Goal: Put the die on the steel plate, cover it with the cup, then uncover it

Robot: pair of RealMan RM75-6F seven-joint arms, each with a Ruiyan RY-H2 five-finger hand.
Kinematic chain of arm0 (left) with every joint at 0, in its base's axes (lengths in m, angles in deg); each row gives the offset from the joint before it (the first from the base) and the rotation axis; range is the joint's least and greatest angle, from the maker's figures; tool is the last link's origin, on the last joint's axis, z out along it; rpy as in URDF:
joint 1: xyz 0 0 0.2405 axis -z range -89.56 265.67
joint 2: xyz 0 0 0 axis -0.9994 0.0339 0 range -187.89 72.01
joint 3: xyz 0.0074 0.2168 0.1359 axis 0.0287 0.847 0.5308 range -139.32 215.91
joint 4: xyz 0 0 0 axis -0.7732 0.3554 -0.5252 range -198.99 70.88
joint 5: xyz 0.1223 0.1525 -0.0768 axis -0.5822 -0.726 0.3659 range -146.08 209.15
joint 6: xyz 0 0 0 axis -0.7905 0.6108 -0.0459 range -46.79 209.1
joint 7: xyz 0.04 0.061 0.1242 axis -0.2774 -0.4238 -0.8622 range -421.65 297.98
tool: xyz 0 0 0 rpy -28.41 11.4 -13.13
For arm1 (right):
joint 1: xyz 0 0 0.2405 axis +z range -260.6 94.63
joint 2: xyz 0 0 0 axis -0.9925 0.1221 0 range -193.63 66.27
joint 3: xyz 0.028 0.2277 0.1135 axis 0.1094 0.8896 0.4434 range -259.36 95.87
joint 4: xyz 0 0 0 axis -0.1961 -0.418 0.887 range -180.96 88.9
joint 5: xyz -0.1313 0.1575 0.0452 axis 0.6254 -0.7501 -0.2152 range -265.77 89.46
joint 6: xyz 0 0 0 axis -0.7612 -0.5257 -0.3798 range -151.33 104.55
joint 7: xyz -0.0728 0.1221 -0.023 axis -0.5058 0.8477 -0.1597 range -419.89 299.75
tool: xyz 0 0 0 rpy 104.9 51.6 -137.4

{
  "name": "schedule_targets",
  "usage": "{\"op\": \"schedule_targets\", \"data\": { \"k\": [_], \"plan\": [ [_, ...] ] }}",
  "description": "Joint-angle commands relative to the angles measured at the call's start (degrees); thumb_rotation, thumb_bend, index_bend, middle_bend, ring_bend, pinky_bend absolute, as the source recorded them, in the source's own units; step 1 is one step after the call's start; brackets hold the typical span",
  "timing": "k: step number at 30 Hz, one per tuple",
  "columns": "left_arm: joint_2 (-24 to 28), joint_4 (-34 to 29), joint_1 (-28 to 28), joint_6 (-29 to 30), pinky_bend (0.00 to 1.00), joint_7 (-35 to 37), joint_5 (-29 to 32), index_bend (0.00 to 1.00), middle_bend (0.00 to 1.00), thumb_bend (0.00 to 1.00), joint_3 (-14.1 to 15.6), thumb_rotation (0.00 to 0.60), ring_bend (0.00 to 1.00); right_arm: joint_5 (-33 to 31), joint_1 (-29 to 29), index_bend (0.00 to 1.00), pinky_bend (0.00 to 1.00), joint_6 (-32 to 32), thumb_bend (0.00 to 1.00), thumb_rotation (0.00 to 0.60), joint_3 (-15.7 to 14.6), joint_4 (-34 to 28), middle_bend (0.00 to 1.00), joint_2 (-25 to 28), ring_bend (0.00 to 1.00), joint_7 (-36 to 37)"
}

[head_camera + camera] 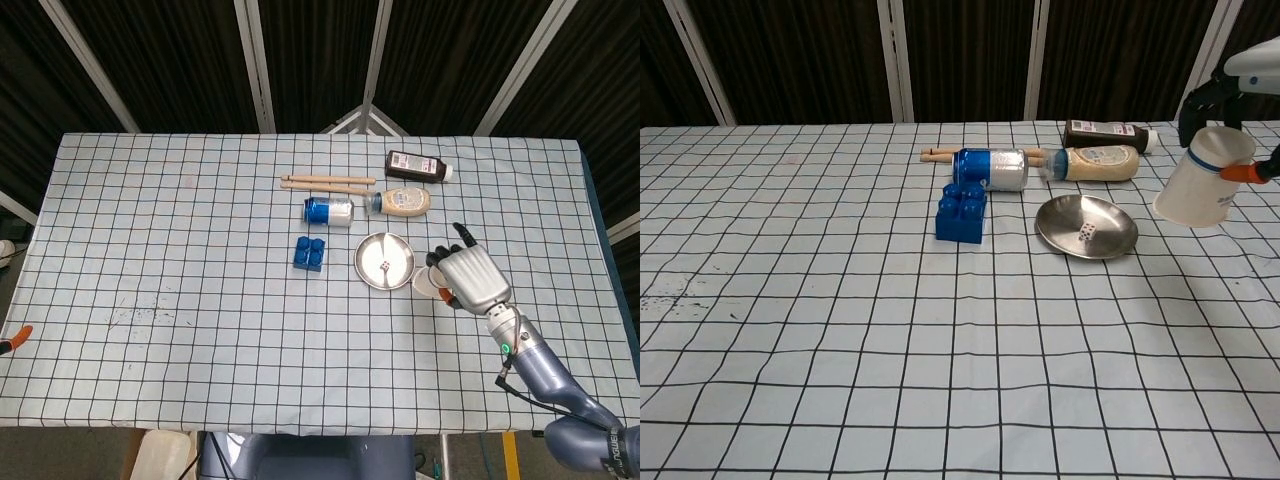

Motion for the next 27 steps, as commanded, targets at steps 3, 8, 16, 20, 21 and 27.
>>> {"op": "schedule_targets", "data": {
  "k": [3,8,16,20,21,27],
  "plan": [
    [-0.01,0.12,-0.17,0.1,0.04,-0.23,0.42,0.16,0.0,0.17,-0.11,0.6,0.0,0.1,-1.14,0.48,0.08,-0.56,0.46,0.6,-0.24,3.73,0.4,-1.01,0.43,1.24],
    [-0.05,-0.2,-0.12,-0.08,0.04,-0.78,0.68,0.16,0.0,0.17,-0.13,0.6,0.0,0.89,-1.79,0.48,0.08,-1.93,0.46,0.6,-0.23,8.2,0.4,-2.98,0.43,3.3],
    [-0.28,-0.61,-0.32,0.7,0.04,-2.45,0.25,0.16,0.0,0.17,0.14,0.6,0.0,2.15,-1.96,0.48,0.08,-5.34,0.46,0.6,-0.26,17.99,0.4,-8.16,0.43,6.9],
    [-0.5,-0.5,-0.28,0.82,0.04,-2.97,0.45,0.16,0.0,0.17,-0.03,0.6,0.0,2.57,-2.11,0.48,0.08,-6.98,0.46,0.6,-0.03,22.0,0.4,-10.12,0.43,9.72],
    [-0.59,-0.44,-0.21,0.66,0.04,-3.15,0.54,0.16,0.0,0.17,-0.03,0.6,0.0,2.98,-2.16,0.48,0.08,-7.13,0.46,0.6,0.07,22.85,0.4,-10.55,0.43,10.48],
    [-0.92,-0.24,0.06,0.23,0.04,-3.9,0.49,0.16,0.0,0.17,0.13,0.6,0.0,4.74,-2.27,0.48,0.08,-7.46,0.46,0.6,0.67,24.91,0.4,-11.66,0.43,13.0]
  ]
}}
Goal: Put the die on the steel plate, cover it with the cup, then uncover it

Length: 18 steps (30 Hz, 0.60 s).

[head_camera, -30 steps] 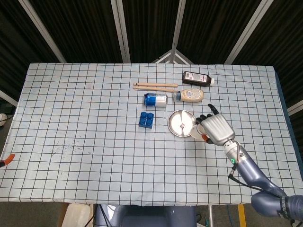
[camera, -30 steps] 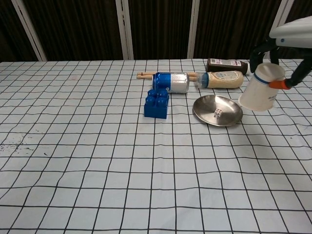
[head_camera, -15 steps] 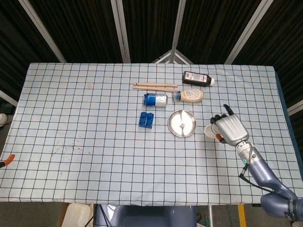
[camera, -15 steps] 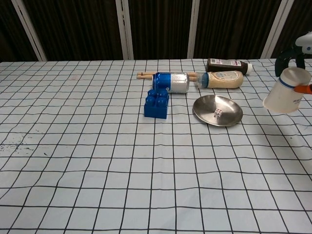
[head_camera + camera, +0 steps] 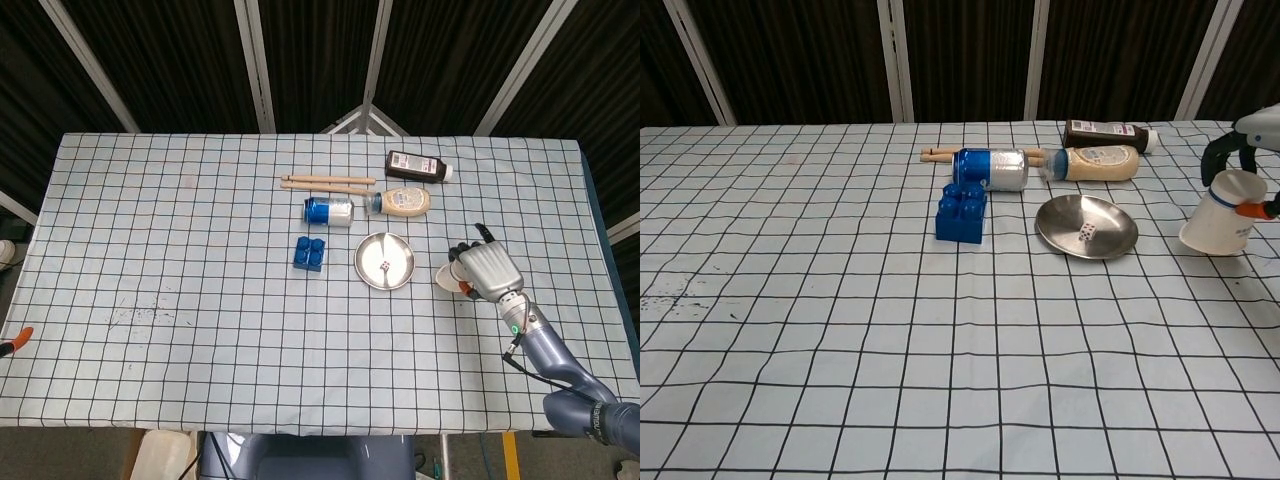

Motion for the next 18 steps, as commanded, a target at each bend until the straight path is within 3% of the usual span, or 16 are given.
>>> {"op": "schedule_targets", "data": {
  "k": [1,7,12,18],
  "plan": [
    [-0.03,0.0,-0.01,0.1,0.04,-0.04,-0.07,0.16,0.0,0.17,0.02,0.6,0.0,0.53,-0.08,0.48,0.08,-0.3,0.46,0.6,0.46,0.63,0.4,-0.43,0.43,0.98],
    [0.11,-0.05,-0.16,0.34,0.04,0.24,0.07,0.16,0.0,0.17,-0.11,0.6,0.0,0.54,-0.08,0.48,0.08,-1.51,0.46,0.6,0.8,1.31,0.4,-0.96,0.42,1.55],
    [0.16,-0.05,-0.14,0.29,0.04,0.19,0.03,0.16,0.0,0.17,-0.1,0.6,0.0,-0.61,0.06,0.4,0.08,-3.52,0.45,0.6,0.75,2.77,0.36,-1.42,0.36,0.59],
    [0.13,-0.11,-0.11,0.2,0.04,0.12,0.15,0.16,0.0,0.17,-0.14,0.6,0.0,-1.65,-0.3,0.26,0.08,-3.84,0.23,0.6,1.11,4.24,0.27,-2.01,0.25,-0.6]
  ]
}}
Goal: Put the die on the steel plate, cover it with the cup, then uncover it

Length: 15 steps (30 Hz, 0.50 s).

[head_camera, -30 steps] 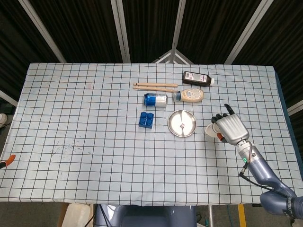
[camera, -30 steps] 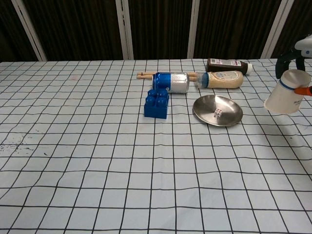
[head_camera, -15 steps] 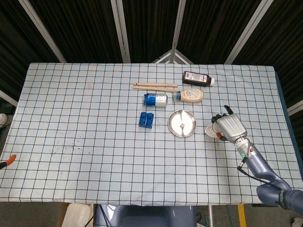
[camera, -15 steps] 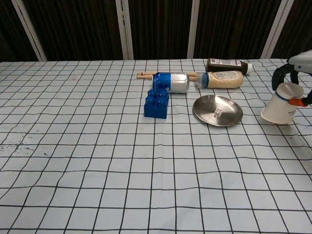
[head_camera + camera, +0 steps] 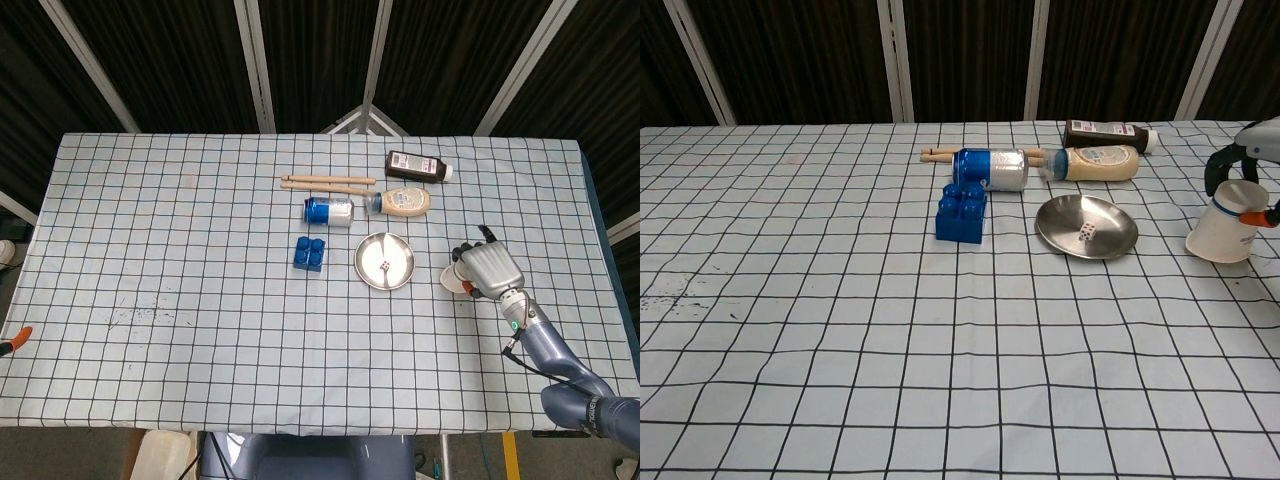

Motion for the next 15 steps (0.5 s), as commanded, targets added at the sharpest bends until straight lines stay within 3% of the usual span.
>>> {"op": "schedule_targets", "data": {
  "k": [1,8,15],
  "plan": [
    [-0.02,-0.06,0.02,-0.04,0.04,-0.03,-0.09,0.16,0.0,0.17,0.08,0.6,0.0,-0.42,-0.31,0.24,0.08,0.39,0.19,0.6,0.47,0.06,0.26,-0.35,0.25,-0.12],
    [-0.09,-0.08,0.01,0.03,0.04,-0.23,-0.24,0.16,0.0,0.17,0.18,0.6,0.0,0.17,-0.8,0.2,0.08,2.14,0.08,0.6,1.28,-0.6,0.22,-0.76,0.23,-0.11],
    [0.04,-0.09,-0.02,0.02,0.04,0.1,-0.13,0.16,0.0,0.17,0.07,0.6,0.0,0.2,-1.13,0.12,0.07,3.22,0.05,0.6,2.23,-2.94,0.17,0.51,0.16,-0.05]
  ]
}}
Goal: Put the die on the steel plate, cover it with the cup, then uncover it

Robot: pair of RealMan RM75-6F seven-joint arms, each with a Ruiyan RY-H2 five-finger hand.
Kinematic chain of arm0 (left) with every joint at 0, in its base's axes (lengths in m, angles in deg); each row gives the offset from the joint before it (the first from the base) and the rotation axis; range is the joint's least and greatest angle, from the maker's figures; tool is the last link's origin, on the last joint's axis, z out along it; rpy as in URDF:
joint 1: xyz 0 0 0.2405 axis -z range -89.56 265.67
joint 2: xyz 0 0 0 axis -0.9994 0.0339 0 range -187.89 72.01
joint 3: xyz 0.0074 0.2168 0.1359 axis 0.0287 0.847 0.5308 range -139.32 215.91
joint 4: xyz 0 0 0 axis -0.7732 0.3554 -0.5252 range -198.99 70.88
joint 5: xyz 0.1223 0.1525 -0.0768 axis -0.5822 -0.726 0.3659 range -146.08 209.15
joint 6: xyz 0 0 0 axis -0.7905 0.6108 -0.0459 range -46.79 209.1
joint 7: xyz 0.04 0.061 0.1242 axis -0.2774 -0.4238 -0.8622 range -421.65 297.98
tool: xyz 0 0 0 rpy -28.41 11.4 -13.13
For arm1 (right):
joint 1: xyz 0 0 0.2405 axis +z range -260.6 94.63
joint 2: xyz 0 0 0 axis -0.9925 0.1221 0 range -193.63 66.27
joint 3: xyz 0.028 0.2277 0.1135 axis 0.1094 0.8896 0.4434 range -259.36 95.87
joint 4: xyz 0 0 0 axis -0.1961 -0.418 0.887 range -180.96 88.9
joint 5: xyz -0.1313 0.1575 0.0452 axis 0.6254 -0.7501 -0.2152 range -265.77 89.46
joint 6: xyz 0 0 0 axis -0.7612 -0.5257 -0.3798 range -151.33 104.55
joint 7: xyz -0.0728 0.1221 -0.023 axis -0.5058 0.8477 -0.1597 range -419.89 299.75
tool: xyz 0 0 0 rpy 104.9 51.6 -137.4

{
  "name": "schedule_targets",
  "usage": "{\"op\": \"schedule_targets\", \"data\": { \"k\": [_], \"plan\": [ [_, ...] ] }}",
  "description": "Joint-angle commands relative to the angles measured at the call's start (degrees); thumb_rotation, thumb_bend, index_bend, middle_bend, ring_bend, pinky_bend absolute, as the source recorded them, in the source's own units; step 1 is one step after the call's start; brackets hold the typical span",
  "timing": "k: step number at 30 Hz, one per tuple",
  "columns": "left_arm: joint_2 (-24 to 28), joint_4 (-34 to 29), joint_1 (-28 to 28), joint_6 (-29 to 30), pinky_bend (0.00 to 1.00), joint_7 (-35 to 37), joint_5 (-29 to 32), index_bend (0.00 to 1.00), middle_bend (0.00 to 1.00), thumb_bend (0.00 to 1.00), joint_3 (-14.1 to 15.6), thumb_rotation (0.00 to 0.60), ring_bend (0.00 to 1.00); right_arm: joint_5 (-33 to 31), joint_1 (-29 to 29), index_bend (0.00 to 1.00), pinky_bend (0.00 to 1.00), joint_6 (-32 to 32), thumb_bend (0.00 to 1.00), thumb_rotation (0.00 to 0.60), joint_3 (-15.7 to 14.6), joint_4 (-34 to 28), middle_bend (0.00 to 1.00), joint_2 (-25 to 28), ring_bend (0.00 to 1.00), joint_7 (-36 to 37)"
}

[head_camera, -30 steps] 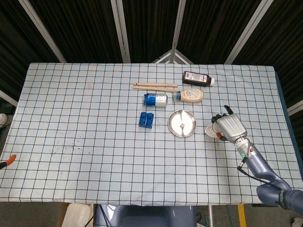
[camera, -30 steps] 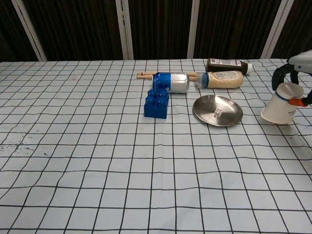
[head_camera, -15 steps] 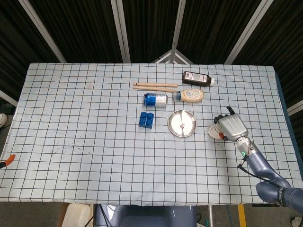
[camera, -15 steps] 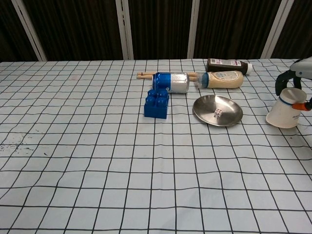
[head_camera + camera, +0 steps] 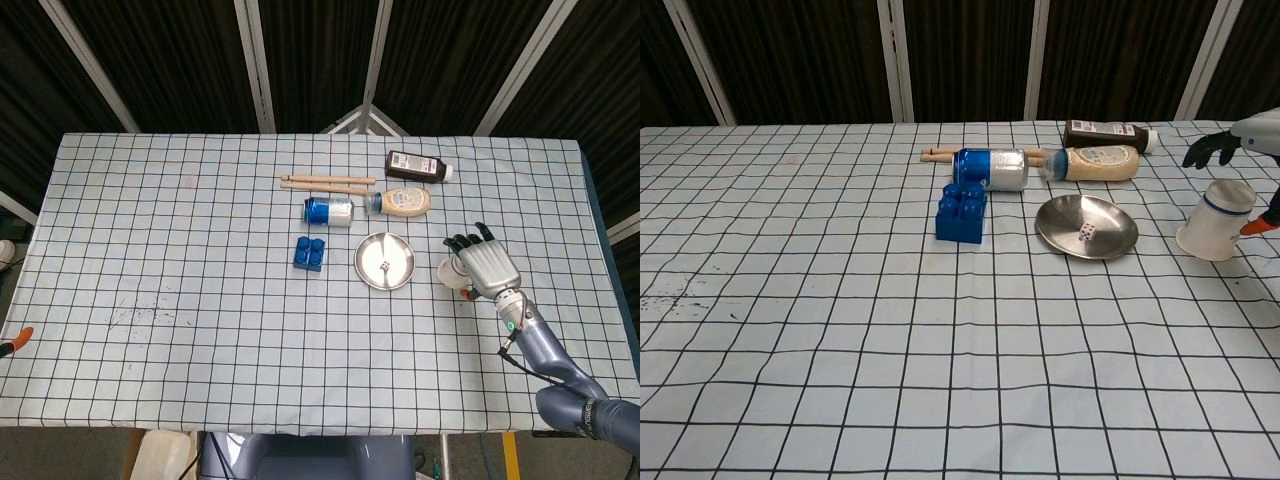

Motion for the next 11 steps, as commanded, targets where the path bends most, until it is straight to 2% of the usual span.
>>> {"op": "schedule_targets", "data": {
  "k": [1,6,7,11],
  "plan": [
    [0.07,-0.04,0.01,-0.01,0.04,0.15,-0.04,0.16,0.0,0.17,-0.01,0.6,0.0,0.2,-0.48,0.11,0.07,1.54,0.05,0.6,0.59,-1.55,0.16,1.36,0.15,-0.37],
    [0.3,-0.27,-0.08,0.16,0.04,0.7,-0.11,0.16,0.0,0.17,-0.09,0.6,0.0,0.57,-2.57,0.08,0.06,6.38,0.04,0.6,1.25,-6.52,0.14,5.71,0.13,-2.26],
    [0.51,-0.42,-0.14,0.17,0.04,1.21,-0.13,0.16,0.0,0.17,-0.11,0.6,0.0,1.06,-4.52,0.08,0.06,10.45,0.04,0.6,1.67,-9.45,0.14,7.9,0.13,-2.42],
    [1.08,-0.5,-0.4,0.15,0.04,2.0,0.08,0.16,0.0,0.17,-0.14,0.6,0.0,2.81,-10.4,0.08,0.06,19.75,0.04,0.6,1.11,-15.79,0.14,12.59,0.13,-2.23]
  ]
}}
